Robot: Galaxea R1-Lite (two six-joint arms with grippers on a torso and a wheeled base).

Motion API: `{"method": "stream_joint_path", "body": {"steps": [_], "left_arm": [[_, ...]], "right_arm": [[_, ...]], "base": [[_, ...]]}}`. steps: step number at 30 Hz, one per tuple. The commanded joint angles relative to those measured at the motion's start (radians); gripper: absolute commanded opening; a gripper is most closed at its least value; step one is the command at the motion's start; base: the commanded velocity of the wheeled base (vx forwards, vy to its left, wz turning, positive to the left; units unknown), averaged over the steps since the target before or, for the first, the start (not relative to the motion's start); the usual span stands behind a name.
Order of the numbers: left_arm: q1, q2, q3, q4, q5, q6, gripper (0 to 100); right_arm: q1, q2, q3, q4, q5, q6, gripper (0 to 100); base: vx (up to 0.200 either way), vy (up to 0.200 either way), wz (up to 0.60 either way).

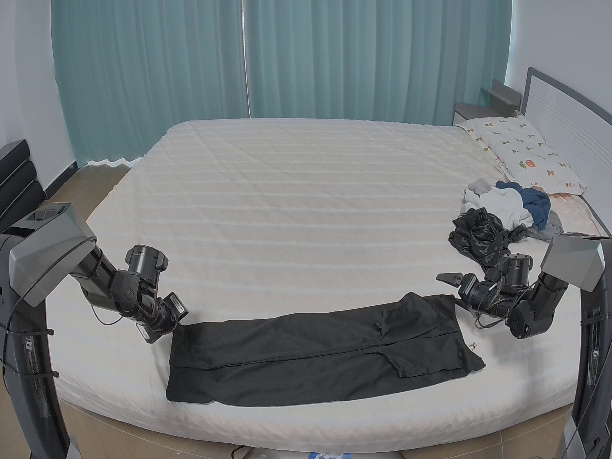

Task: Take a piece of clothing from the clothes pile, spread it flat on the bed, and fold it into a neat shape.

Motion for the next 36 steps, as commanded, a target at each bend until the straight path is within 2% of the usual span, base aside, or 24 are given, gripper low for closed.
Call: {"method": "stream_joint_path", "body": {"steps": [1,3,4,19,27,36], "left_arm": [[0.007,-0.005,0.003,0.001,0.000,-0.002,0],[0.010,-0.006,0.008,0.000,0.000,-0.002,0],[0.011,-0.006,0.009,0.000,0.000,-0.002,0],[0.034,-0.014,0.009,-0.002,-0.001,-0.022,0],[0.047,-0.006,0.009,-0.034,0.000,-0.043,0],[0.045,-0.003,0.009,-0.034,0.000,-0.040,0]], "right_arm": [[0.017,0.003,-0.005,0.005,0.001,0.000,100],[0.017,0.013,-0.011,0.008,0.001,0.000,100],[0.017,0.021,-0.021,0.008,0.001,0.000,0],[-0.003,0.041,-0.060,0.010,-0.006,0.002,0],[-0.046,0.030,-0.047,0.008,-0.011,0.002,0],[-0.046,0.041,-0.048,0.010,-0.011,0.000,0]], "base": [[0.000,0.000,0.00],[0.000,0.000,0.00],[0.000,0.000,0.00],[0.000,0.000,0.00],[0.000,0.000,0.00],[0.000,0.000,0.00]]}}
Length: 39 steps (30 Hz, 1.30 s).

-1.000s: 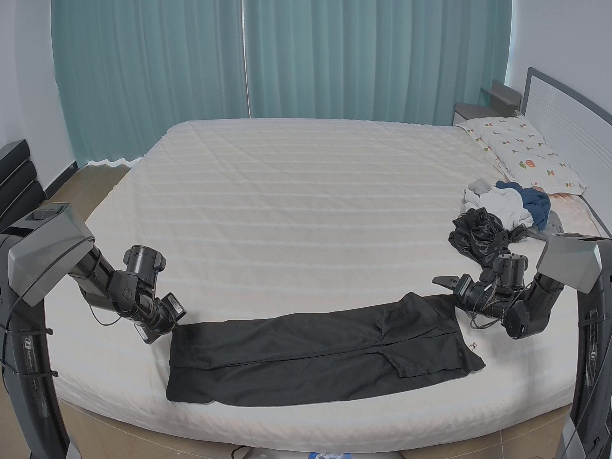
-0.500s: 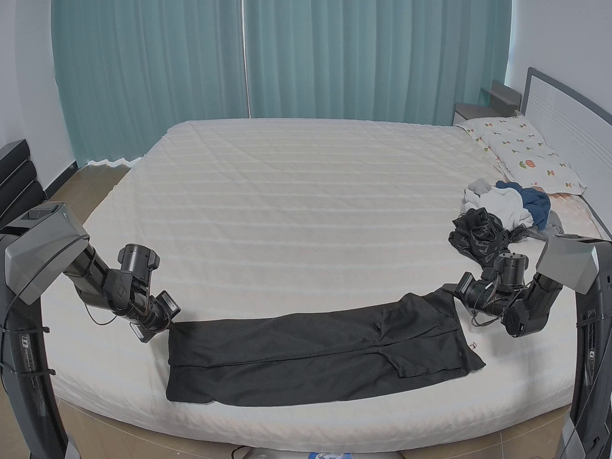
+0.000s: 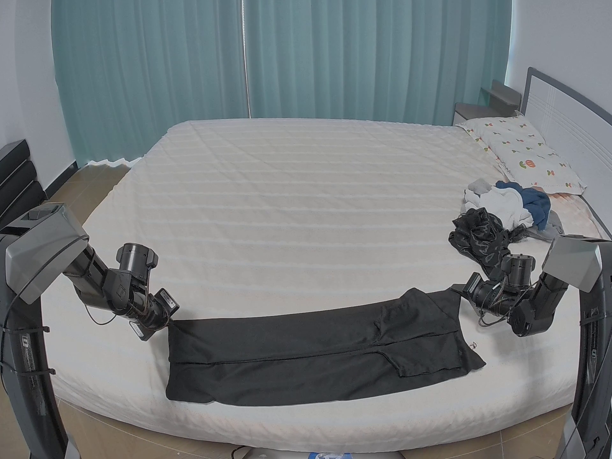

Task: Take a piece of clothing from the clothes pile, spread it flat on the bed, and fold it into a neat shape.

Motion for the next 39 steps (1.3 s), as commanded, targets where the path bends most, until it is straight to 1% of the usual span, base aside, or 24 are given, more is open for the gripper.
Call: {"method": "stream_joint_path", "body": {"steps": [1,6,7,8,9,15,19,21,24,27,30,32,33,35,37,39], "left_arm": [[-0.001,0.003,0.000,-0.001,0.000,0.004,0],[-0.003,0.003,-0.008,-0.001,0.000,0.009,0],[-0.003,0.003,-0.008,-0.001,0.000,0.009,100],[-0.004,0.005,-0.009,-0.001,0.000,0.010,100],[-0.004,0.005,-0.008,-0.001,0.000,0.010,100],[-0.003,0.003,-0.006,-0.001,0.000,0.003,100],[0.002,-0.003,-0.006,0.001,-0.003,-0.002,100],[0.020,-0.008,-0.006,0.001,-0.014,-0.005,100],[0.039,-0.004,-0.009,-0.004,-0.018,-0.033,100],[0.040,-0.008,-0.009,-0.005,-0.021,-0.045,100],[0.042,-0.009,-0.009,-0.010,-0.038,-0.046,100],[0.042,-0.011,-0.009,-0.010,-0.040,-0.048,100],[0.046,-0.011,-0.011,-0.010,-0.047,-0.050,100],[0.046,-0.011,-0.011,-0.011,-0.047,-0.050,100],[0.045,-0.009,-0.011,-0.011,-0.047,-0.048,100],[0.045,-0.009,-0.011,-0.011,-0.047,-0.048,100]], "right_arm": [[0.002,0.006,-0.001,0.000,0.000,-0.001,0],[0.005,0.007,-0.004,0.000,0.000,-0.003,0],[0.005,0.007,-0.004,0.000,0.000,-0.003,0],[0.006,0.009,-0.005,0.000,0.000,-0.003,0],[0.006,0.009,-0.007,0.002,0.000,-0.003,100],[0.002,-0.028,0.007,-0.012,-0.001,-0.001,100],[-0.001,-0.129,0.061,-0.017,-0.009,-0.005,100],[0.017,-0.212,0.124,-0.027,0.002,-0.011,100],[0.086,-0.263,0.190,-0.044,0.025,-0.035,100],[0.138,-0.234,0.196,-0.032,0.033,-0.090,100],[0.158,-0.166,0.180,-0.026,0.033,-0.152,100],[0.158,-0.148,0.173,-0.024,0.033,-0.164,100],[0.158,-0.105,0.151,-0.023,0.033,-0.189,100],[0.150,-0.080,0.133,-0.017,0.033,-0.212,100],[0.147,-0.074,0.127,-0.006,0.033,-0.221,100],[0.146,-0.063,0.119,0.034,0.033,-0.248,100]], "base": [[0.000,0.000,0.00],[0.000,0.000,0.00],[0.000,0.000,0.00],[0.000,0.000,0.00],[0.000,0.000,0.00],[0.000,0.000,0.00],[0.000,0.000,0.00],[0.000,0.000,0.00],[0.000,0.000,0.00],[0.000,0.000,0.00],[0.000,0.000,0.00],[0.000,0.000,0.00],[0.000,0.000,0.00],[0.000,0.000,0.00],[0.000,0.000,0.00],[0.000,0.000,0.00]]}}
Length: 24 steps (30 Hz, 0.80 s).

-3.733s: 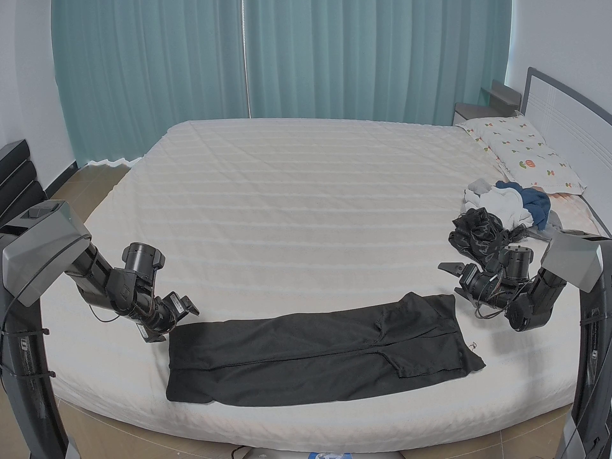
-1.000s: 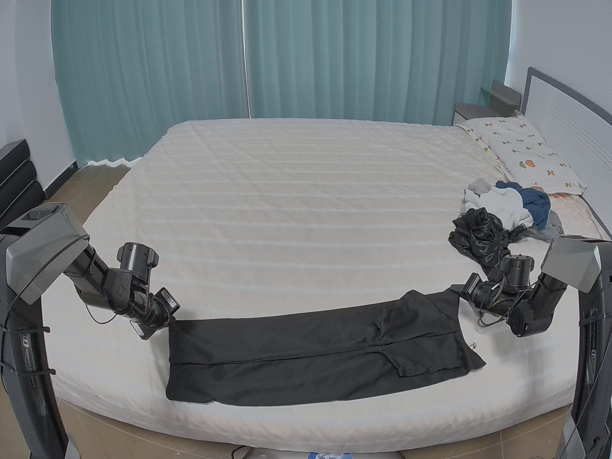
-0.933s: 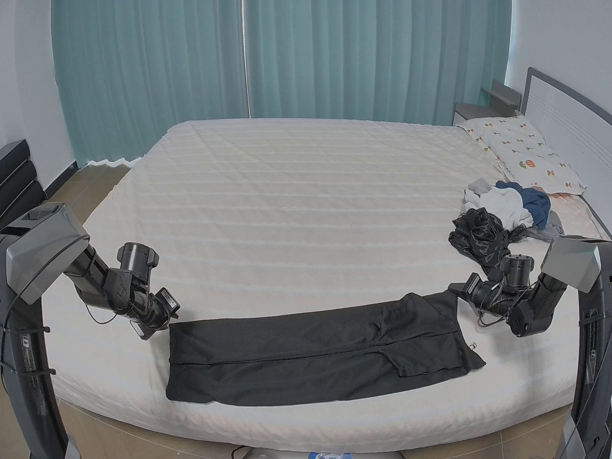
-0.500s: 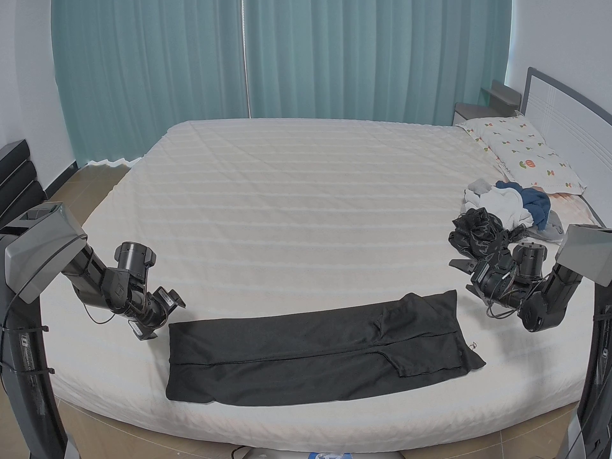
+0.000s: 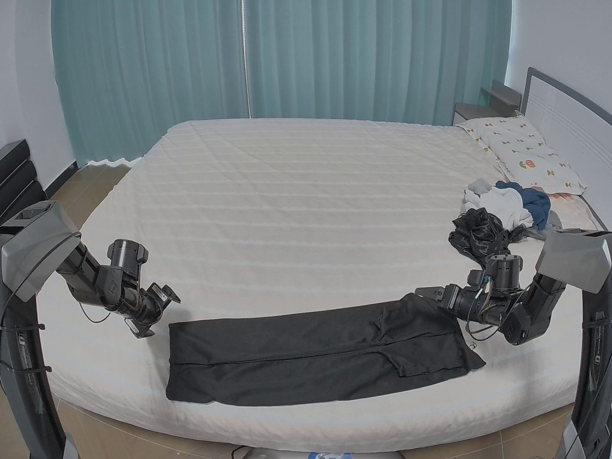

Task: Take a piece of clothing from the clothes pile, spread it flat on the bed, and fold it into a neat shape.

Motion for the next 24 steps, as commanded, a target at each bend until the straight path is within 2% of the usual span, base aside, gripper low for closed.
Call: {"method": "stream_joint_path", "body": {"steps": [1,11,12,24], "left_arm": [[0.002,0.000,0.000,-0.001,-0.001,0.000,100],[0.000,0.001,0.000,-0.001,0.004,0.000,100],[0.000,0.001,0.000,-0.001,0.004,0.000,100],[-0.001,0.004,-0.002,-0.001,0.007,0.001,100]], "right_arm": [[-0.002,0.057,-0.025,0.028,0.001,-0.033,100],[-0.007,0.077,-0.029,0.029,-0.001,-0.057,100],[-0.007,0.077,-0.029,0.029,-0.001,-0.057,0],[-0.062,0.033,0.037,0.031,-0.003,-0.067,0]], "base": [[0.000,0.000,0.00],[0.000,0.000,0.00],[0.000,0.000,0.00],[0.000,0.000,0.00]]}}
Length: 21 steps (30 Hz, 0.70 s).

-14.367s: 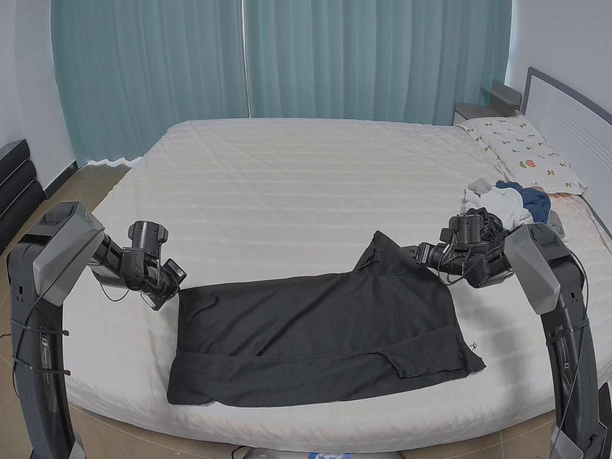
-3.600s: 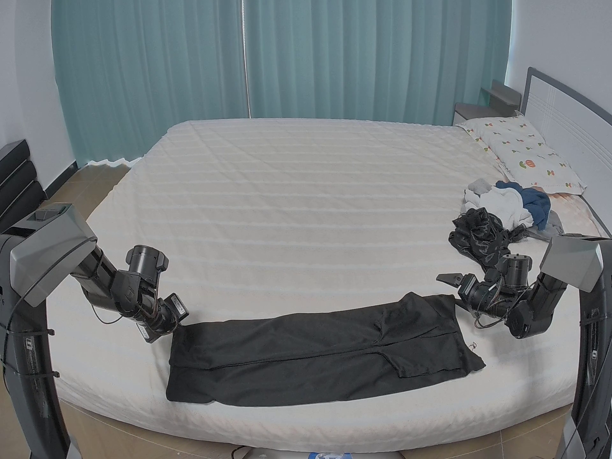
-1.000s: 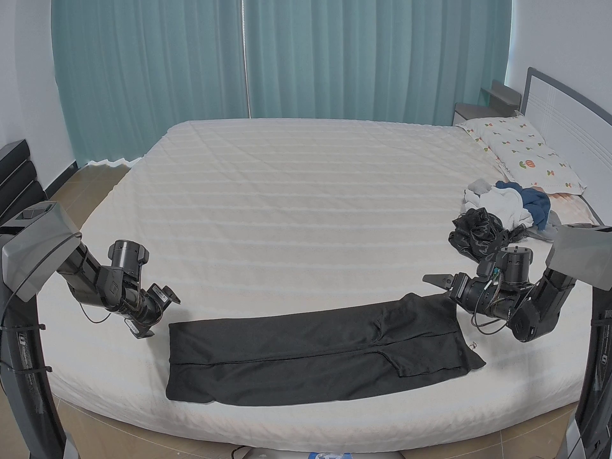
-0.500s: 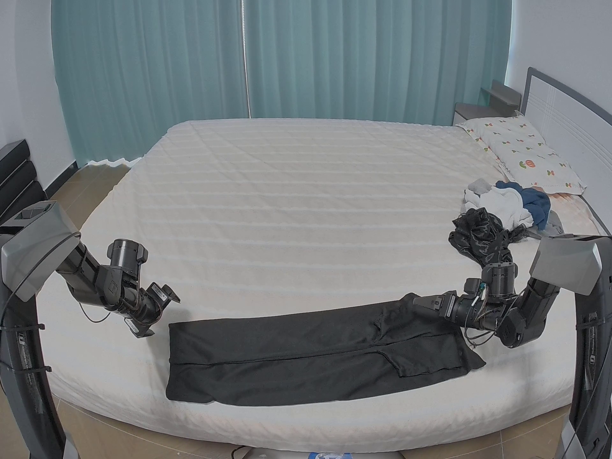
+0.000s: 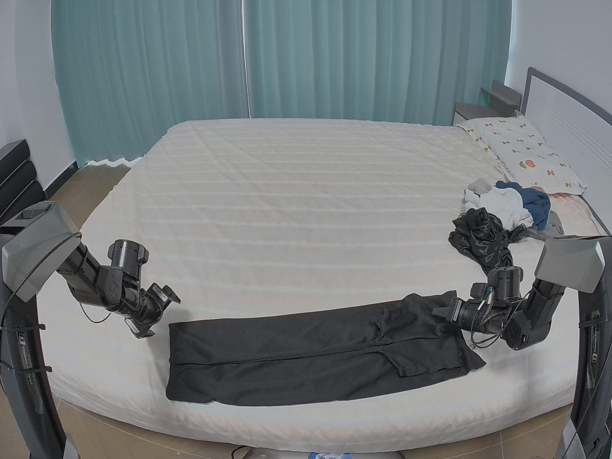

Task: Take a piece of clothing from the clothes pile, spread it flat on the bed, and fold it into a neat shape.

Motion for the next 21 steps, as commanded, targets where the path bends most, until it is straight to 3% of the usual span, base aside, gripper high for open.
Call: {"method": "stream_joint_path", "body": {"steps": [1,14,15,21], "left_arm": [[0.000,0.002,-0.002,0.000,0.000,0.000,100],[0.000,0.003,-0.002,0.000,0.000,0.001,100],[0.000,0.003,-0.002,0.000,0.002,0.001,100],[0.000,0.003,-0.005,0.001,0.000,0.000,100]], "right_arm": [[-0.026,-0.023,0.027,-0.001,0.000,-0.002,0],[-0.037,-0.032,0.078,-0.008,-0.003,-0.073,0],[-0.037,-0.029,0.078,-0.007,-0.004,-0.080,100],[-0.039,-0.076,0.069,-0.051,-0.024,-0.070,100]], "base": [[0.000,0.000,0.00],[0.000,0.000,0.00],[0.000,0.000,0.00],[0.000,0.000,0.00]]}}
